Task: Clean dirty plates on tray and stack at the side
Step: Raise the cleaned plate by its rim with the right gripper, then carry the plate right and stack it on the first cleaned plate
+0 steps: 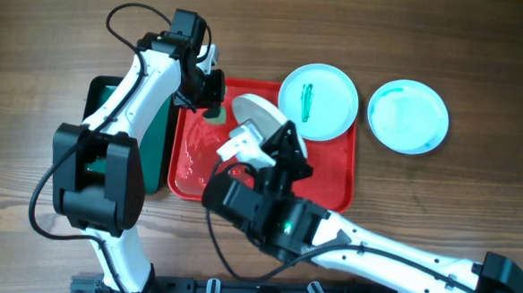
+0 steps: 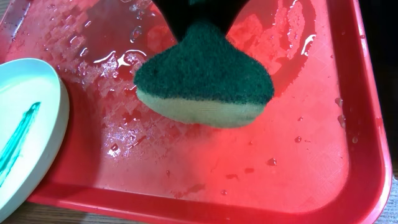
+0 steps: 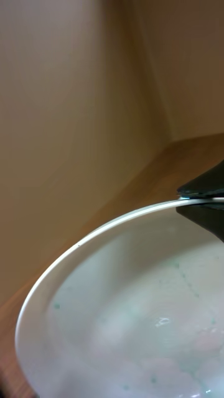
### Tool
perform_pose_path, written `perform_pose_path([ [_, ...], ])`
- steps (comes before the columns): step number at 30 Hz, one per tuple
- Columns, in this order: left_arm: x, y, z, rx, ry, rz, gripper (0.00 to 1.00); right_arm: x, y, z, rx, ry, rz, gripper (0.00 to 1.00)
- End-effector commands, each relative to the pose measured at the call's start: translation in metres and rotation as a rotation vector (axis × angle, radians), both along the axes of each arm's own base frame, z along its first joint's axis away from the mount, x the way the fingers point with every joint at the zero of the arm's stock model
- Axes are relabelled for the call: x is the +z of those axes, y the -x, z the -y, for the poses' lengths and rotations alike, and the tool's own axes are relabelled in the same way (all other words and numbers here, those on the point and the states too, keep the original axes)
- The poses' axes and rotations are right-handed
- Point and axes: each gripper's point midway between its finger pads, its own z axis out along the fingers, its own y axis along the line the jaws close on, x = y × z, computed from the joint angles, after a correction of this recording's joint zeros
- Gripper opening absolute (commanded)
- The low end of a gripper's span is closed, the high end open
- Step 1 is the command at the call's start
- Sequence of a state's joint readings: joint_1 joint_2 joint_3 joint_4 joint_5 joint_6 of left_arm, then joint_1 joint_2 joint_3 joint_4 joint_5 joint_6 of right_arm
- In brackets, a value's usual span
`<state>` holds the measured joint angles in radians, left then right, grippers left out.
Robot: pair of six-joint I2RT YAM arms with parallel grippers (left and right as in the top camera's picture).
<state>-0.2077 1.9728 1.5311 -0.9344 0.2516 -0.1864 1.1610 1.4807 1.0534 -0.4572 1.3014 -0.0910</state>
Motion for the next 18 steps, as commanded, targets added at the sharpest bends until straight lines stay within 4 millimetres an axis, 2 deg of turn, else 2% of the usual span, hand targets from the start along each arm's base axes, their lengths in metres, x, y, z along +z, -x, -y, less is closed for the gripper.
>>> perform_pose_path([
  [1, 0.001, -0.004, -0.002, 0.016, -0.007, 0.008, 0.04, 0.001, -0.012, 0.016, -0.054, -0.149, -0.005, 0.04],
  [4, 0.001, -0.004, -0.002, 0.016, -0.007, 0.007, 0.04, -0.028, -0.003, -0.015, 0.105, -0.235, -0.199, 0.04],
  [6, 0.001, -0.004, -0.002, 0.016, -0.007, 0.006, 0.04, -0.042, 0.004, -0.021, 0.116, -0.332, -0.280, 0.04],
  [8, 0.001, -0.003, -0.002, 0.016, -0.007, 0.004, 0.04, -0.056, 0.006, -0.005, 0.011, -0.490, -0.348, 0.04],
  [11, 0.001, -0.003, -0.002, 0.016, -0.007, 0.004, 0.04, -0.067, 0.006, 0.005, -0.015, -0.620, -0.491, 0.04],
  [15, 0.001, -0.003, -0.002, 0.016, -0.007, 0.004, 0.04, -0.053, -0.009, 0.031, -0.038, -0.840, -0.586, 0.04],
  [18, 0.001, -0.003, -0.002, 0.016, -0.007, 0.004, 0.04, -0.037, -0.029, 0.072, -0.080, -0.977, -0.575, 0.04],
])
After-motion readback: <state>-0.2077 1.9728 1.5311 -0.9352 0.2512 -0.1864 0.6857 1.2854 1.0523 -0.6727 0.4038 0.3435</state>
